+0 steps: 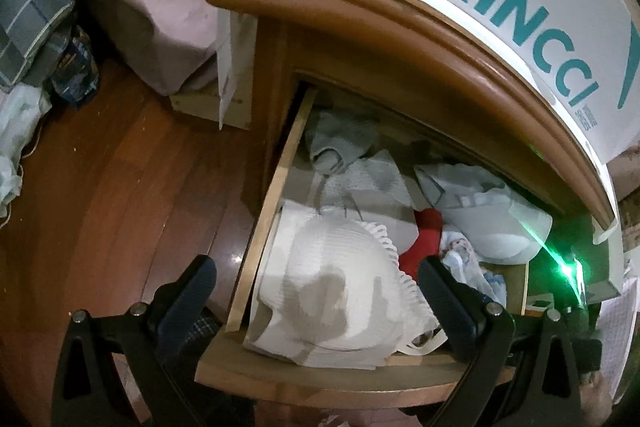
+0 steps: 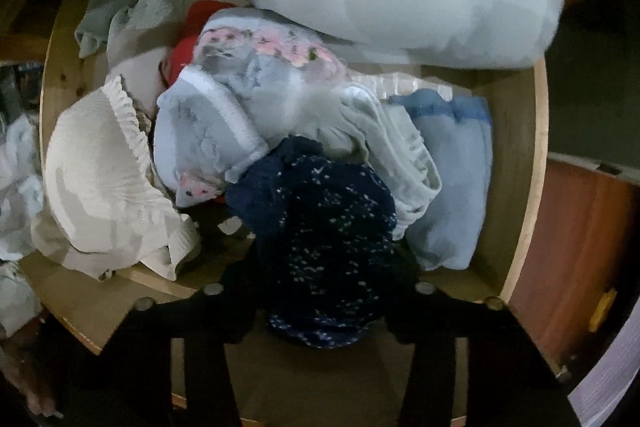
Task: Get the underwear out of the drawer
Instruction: 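Grasp the cream lace bra with the left tool while the right tool grasps dark blue floral underwear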
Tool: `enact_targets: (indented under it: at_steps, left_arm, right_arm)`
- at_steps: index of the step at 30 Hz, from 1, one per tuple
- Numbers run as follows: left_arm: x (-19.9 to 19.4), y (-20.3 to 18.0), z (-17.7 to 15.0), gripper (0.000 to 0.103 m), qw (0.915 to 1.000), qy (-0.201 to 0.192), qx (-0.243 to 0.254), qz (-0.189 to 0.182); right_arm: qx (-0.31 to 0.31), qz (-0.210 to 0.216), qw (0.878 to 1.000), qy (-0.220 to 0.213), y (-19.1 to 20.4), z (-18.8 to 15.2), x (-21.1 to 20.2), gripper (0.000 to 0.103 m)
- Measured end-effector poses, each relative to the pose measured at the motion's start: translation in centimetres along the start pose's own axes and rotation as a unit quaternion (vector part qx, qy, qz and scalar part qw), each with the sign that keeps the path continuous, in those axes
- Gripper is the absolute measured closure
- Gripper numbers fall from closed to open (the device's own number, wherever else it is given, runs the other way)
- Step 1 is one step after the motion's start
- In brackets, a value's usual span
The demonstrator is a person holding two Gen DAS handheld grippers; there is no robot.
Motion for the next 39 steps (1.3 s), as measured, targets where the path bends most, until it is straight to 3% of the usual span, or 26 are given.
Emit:
enact_targets:
  at_steps: [4,11,17,22,28,33,39]
  left_arm:
    - [0.3,0.4,-0.1,0.000,0.9997,0.009,-0.021,-0.013]
    - [0.6,1.2,-0.3,0.000,0.9987,0.017,-0.046,-0.015]
    - [1.7,0.6,-0.6,0.000,0.9979,0.042,-0.047,-0.016]
    - [2.8,-1.3,-0.3,0.000,0.9967,0.074,-0.027,-0.017]
    - [5.2,-2.0,-0.8,0.000,0.9914,0.127,-0.028,0.014]
    - [7.5,-1.5,-1.7,0.000,0.9851,0.161,-0.018,0.058]
    - [10.1,-0.5,-2.5,0.000,0.9793,0.185,-0.024,0.077]
  right_arm:
    - [0.014,0.029,0.999,-0.007,-0.9,-0.1,-1.0,0.072]
    - [0.016,0.052,0.998,-0.040,-2.3,-0.3,-4.3,0.074]
    - [0.006,0.062,0.989,-0.136,-3.8,-0.1,-8.0,0.074]
    - [0.016,0.123,0.976,-0.179,-4.1,-0.4,-9.0,0.074]
    - [0.026,0.154,0.970,-0.189,-4.6,-0.1,-9.2,0.074]
    - [0.023,0.153,0.967,-0.204,-4.1,0.4,-9.2,0.074]
    - [0.006,0.147,0.964,-0.220,-3.8,0.2,-10.0,0.074]
Point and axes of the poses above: each gripper's, at about its wrist camera, not at the fingertips, and x roughly the way its jaws point, y to its left, z to its top, the point moved 9 cm from there along x, roughly the way its jaws point, and after that the axes turned 13 degrees about -z, right-handed, at the moved point
